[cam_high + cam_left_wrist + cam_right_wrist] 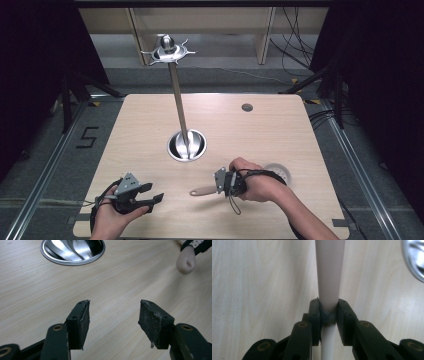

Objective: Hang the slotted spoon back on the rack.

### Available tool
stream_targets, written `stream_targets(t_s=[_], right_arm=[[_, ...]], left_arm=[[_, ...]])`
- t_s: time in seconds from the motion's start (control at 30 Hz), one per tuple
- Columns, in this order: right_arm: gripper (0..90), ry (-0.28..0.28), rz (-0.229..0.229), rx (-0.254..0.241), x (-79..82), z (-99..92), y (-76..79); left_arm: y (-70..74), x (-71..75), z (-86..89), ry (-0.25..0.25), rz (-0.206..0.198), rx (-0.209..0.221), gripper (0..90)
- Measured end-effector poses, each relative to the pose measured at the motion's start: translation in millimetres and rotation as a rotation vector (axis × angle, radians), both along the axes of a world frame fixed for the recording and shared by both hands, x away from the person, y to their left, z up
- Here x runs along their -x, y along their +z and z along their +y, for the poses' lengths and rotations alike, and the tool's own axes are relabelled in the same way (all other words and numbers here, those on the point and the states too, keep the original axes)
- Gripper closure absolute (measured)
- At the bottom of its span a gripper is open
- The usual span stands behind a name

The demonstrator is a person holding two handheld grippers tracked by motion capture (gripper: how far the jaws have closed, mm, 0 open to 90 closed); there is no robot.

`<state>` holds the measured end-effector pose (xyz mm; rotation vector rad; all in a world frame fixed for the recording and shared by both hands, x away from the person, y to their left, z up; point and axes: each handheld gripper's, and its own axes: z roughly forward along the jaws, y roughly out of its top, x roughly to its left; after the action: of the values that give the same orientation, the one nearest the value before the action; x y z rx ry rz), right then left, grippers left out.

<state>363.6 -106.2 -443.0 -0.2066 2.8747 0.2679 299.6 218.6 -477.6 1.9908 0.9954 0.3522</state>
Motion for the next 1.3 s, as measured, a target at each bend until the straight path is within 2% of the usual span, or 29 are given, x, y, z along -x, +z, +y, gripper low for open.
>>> stream_targets(t_s=[0.1, 0.13, 0.17, 0.2, 0.3, 0.37, 0.4, 0.43, 0.5, 0.53, 0.57, 0.67, 0.7, 0.73, 0.77, 0.9, 0.93, 0.97, 1.0, 1.1, 1.17, 1.2, 1.3], right_arm=[[75.6, 0.006, -0.030, -0.042, -1.9, -7.1, 5.3], [75.6, -0.023, -0.034, -0.057, -0.3, -9.6, 6.9], [75.6, -0.042, -0.033, -0.077, 0.6, -11.7, 8.1], [75.6, -0.051, -0.044, -0.107, 0.9, -14.9, 10.5], [75.6, -0.059, -0.059, -0.131, 0.6, -18.9, 13.9], [75.6, -0.086, -0.075, -0.171, 0.5, -23.6, 17.0], [75.6, -0.124, -0.070, -0.190, 1.9, -25.6, 18.3], [75.6, -0.096, -0.092, -0.216, -0.8, -27.5, 18.8], [75.7, -0.141, -0.089, -0.250, -1.3, -31.7, 20.6], [75.6, -0.156, -0.084, -0.266, -1.1, -32.7, 20.9], [75.7, -0.130, -0.111, -0.276, -3.8, -35.3, 21.8], [75.6, -0.166, -0.088, -0.318, -2.1, -38.2, 23.4], [75.6, -0.166, -0.093, -0.319, -2.6, -39.3, 24.3], [75.6, -0.195, -0.095, -0.331, -1.4, -40.7, 25.1], [75.6, -0.178, -0.100, -0.343, -2.9, -41.5, 25.8], [75.7, -0.213, -0.094, -0.398, -3.4, -46.1, 30.5], [75.6, -0.211, -0.096, -0.407, -4.3, -47.1, 31.6], [75.6, -0.185, -0.114, -0.417, -7.0, -48.3, 32.6], [75.6, -0.203, -0.100, -0.438, -6.2, -49.0, 33.1], [75.6, -0.226, -0.105, -0.477, -7.9, -52.7, 35.8], [75.6, -0.242, -0.109, -0.508, -8.7, -55.1, 37.1], [75.6, -0.268, -0.094, -0.518, -8.3, -56.7, 38.4], [75.6, -0.295, -0.093, -0.564, -9.7, -59.7, 40.0]], left_arm=[[0.0, -0.1, 0.4, 0.000, 0.002, -0.004, 40.9], [-0.4, 0.0, -0.4, 0.007, 0.001, 0.006, 40.9], [-0.1, -0.2, 0.2, 0.001, 0.002, -0.003, 40.9], [-0.1, -0.2, 0.1, 0.001, 0.002, -0.004, 40.9], [0.0, 0.1, 0.0, 0.002, 0.002, -0.004, 40.9], [-0.5, 0.1, -0.4, 0.008, -0.001, 0.008, 40.9], [-0.4, 0.0, -0.3, 0.009, -0.001, 0.008, 40.9], [-0.5, -0.1, -0.4, 0.009, -0.002, 0.009, 40.9], [0.3, -0.9, 1.3, -0.005, -0.005, -0.018, 40.9], [0.1, 0.0, 0.2, 0.000, 0.000, -0.002, 40.9], [0.1, 0.1, 0.0, 0.000, 0.000, 0.000, 40.9], [-0.1, 0.0, 0.2, 0.002, -0.005, 0.002, 40.9], [-0.1, -0.1, 0.3, 0.002, -0.005, 0.002, 40.9], [0.0, -0.1, 0.3, 0.002, -0.005, 0.002, 40.9], [0.0, -0.1, 0.2, 0.002, -0.005, 0.002, 40.9], [0.4, 0.2, 0.2, -0.001, -0.001, -0.001, 40.9], [0.4, 0.2, 0.3, -0.001, -0.001, -0.002, 40.9], [0.0, 0.1, 0.0, 0.002, -0.005, 0.002, 40.9], [0.1, 0.1, 0.0, 0.002, -0.005, 0.001, 40.9], [0.5, 0.2, 0.0, 0.000, -0.001, -0.002, 40.9], [0.1, 0.4, -0.9, 0.008, -0.002, 0.011, 40.9], [0.6, 0.1, 0.1, 0.000, 0.000, -0.003, 40.9], [0.7, 0.1, 0.4, 0.002, -0.002, -0.002, 40.9]])
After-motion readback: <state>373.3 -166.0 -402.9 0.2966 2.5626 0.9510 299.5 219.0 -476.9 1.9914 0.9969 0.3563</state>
